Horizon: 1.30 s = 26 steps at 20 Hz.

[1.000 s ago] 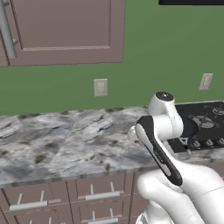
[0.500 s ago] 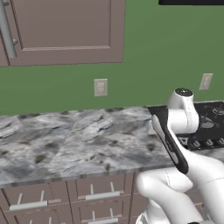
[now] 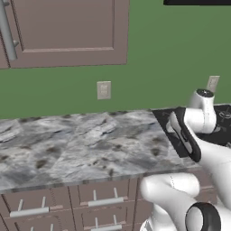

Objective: Place both pans onto different burners. Then place the bell pepper and the steak on different pans.

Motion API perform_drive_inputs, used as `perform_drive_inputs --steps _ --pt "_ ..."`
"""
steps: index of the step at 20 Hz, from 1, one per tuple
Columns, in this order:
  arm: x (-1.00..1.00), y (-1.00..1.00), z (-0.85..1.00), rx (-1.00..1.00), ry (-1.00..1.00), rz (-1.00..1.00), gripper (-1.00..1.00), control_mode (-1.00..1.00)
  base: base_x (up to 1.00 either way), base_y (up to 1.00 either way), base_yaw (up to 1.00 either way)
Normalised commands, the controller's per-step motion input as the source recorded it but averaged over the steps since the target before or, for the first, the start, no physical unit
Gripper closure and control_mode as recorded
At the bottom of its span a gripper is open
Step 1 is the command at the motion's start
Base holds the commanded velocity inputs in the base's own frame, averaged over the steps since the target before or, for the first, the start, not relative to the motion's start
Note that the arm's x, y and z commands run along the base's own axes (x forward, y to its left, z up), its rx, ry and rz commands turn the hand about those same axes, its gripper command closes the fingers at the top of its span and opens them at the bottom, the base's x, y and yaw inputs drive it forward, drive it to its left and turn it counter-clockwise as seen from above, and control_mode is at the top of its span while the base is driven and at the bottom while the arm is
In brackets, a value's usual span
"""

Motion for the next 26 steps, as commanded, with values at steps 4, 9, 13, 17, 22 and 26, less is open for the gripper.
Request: perform_drive_inputs --steps 4,9,13,17,22,26 --pt "0.57 -0.47 0.00 0.00 0.00 -0.01 1.00 -1.00 0.00 0.00 0.00" --pt "0.68 -0.45 0.00 0.01 0.02 0.00 1.00 -1.00 0.00 0.00 0.00" --pt "0.57 -0.46 0.00 0.01 0.01 0.00 1.00 -1.00 0.00 0.00 0.00" --pt "0.35 -0.33 -0.02 0.02 0.00 0.00 1.00 -1.00 0.00 0.00 0.00" --pt "0.26 -0.21 -0.15 0.01 0.00 0.00 1.00 -1.00 0.00 0.00 0.00" --pt "0.20 -0.21 -0.28 0.03 0.00 0.00 1.00 -1.00 0.00 0.00 0.00"
